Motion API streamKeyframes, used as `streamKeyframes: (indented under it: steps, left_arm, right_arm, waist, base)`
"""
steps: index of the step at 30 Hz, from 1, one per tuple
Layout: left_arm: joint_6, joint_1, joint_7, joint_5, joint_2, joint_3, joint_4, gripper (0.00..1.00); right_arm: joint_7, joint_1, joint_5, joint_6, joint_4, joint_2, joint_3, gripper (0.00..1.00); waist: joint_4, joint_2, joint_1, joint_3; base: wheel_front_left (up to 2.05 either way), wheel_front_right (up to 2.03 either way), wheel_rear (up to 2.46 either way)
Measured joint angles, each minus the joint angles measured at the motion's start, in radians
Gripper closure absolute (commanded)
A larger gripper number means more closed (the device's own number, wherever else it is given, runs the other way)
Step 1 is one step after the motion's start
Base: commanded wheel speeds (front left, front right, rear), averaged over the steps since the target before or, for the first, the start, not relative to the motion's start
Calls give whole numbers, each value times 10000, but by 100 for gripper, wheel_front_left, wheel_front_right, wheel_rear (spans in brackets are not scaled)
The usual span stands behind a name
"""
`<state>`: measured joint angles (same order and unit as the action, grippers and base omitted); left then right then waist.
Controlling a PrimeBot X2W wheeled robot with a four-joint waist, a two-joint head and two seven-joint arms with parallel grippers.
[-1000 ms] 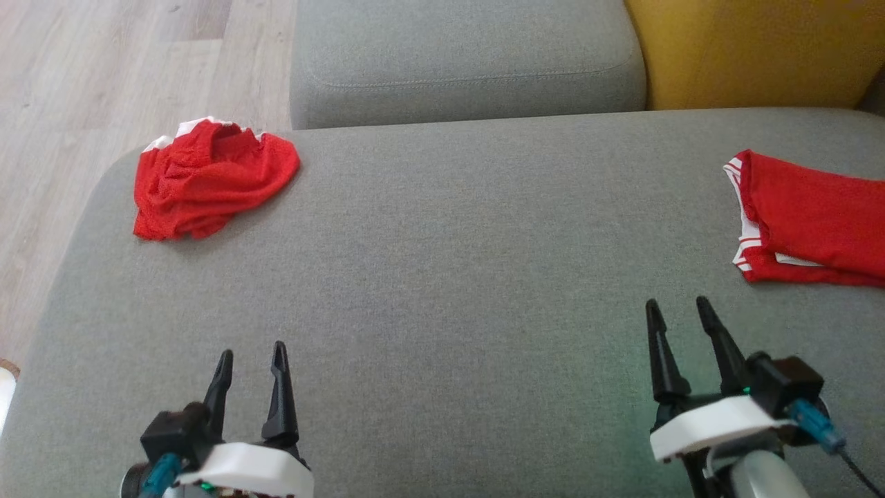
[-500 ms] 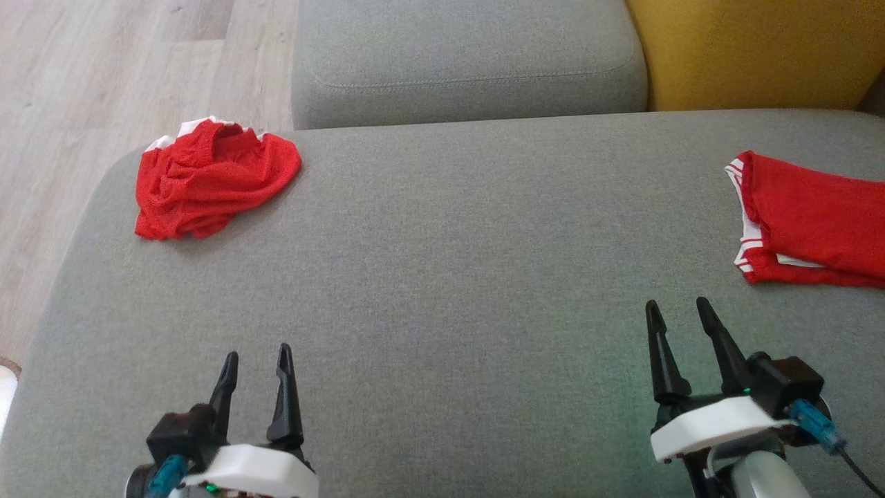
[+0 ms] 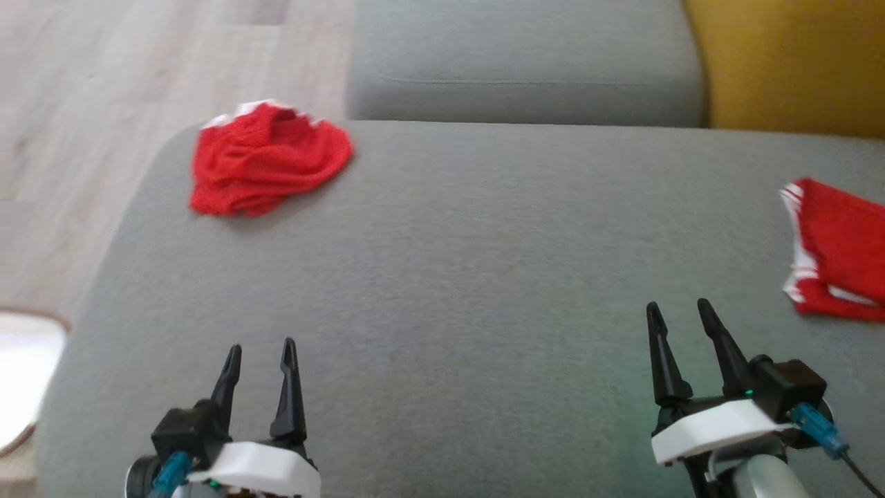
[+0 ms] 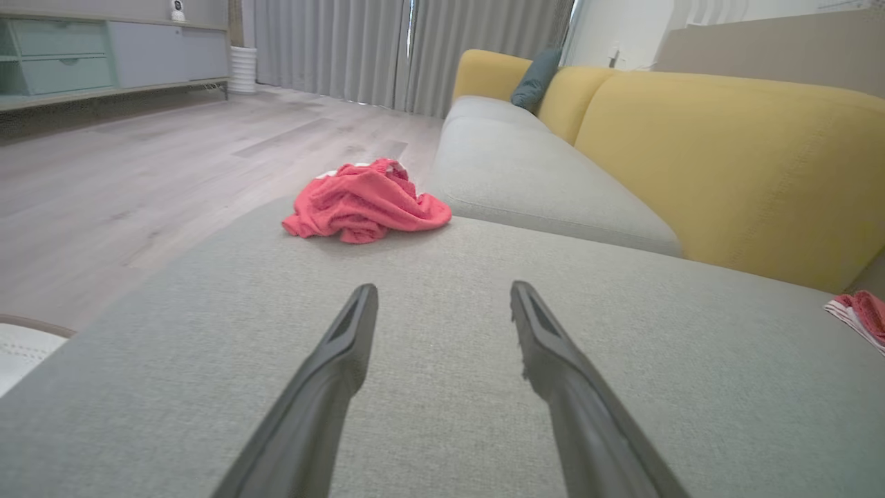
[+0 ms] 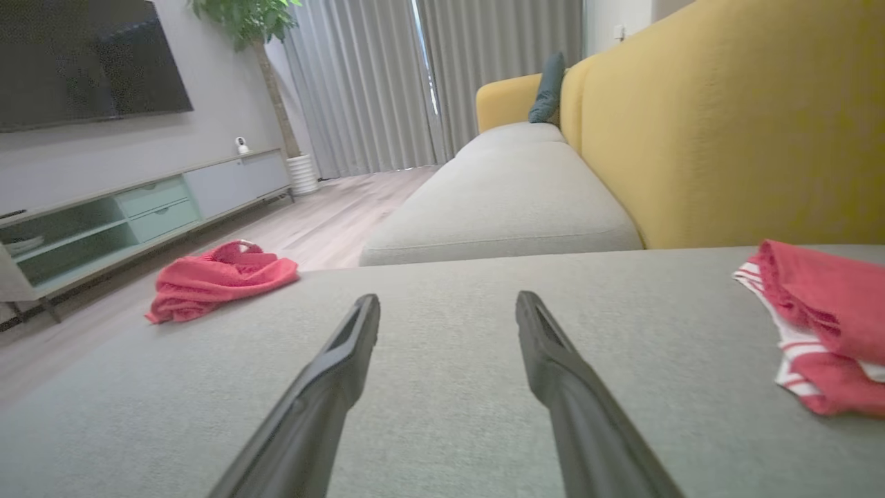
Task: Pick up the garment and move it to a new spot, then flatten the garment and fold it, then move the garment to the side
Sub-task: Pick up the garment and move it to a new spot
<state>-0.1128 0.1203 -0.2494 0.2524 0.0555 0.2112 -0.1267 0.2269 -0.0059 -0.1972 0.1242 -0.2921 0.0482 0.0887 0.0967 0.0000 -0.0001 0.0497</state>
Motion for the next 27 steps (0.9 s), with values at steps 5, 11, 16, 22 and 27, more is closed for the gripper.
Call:
streamKeyframes:
  steps: [5, 11, 16, 22, 27]
  left_arm:
    - [69, -22, 0, -136, 2, -15, 290, 0]
    - [65, -18, -2, -221, 21, -215, 451, 0]
    - [-36, -2, -2, -217, 61, -512, 625, 0]
    - [-280, 127, -2, -125, 59, -1162, 1087, 0]
    - [-376, 330, -2, -102, 35, -1317, 1446, 0]
  right_arm:
    - [4, 0, -113, 0, 107, -4, 94, 0]
    - [6, -1, -224, 0, 171, -10, 284, 0]
    - [17, -9, -318, 0, 194, -15, 481, 0]
    - [-33, -336, -303, 0, 194, -27, 1043, 0]
    - [-86, -730, -301, 0, 77, -25, 1237, 0]
  waist:
    - [978, 0, 0, 32]
    - [2341, 0, 0, 85]
    - [3426, 0, 0, 126]
    - [4073, 0, 0, -189]
    - [4265, 0, 0, -463]
  base:
    - [0, 0, 0]
    - [0, 0, 0]
    - [0, 0, 0]
    - [0, 0, 0]
    - [0, 0, 0]
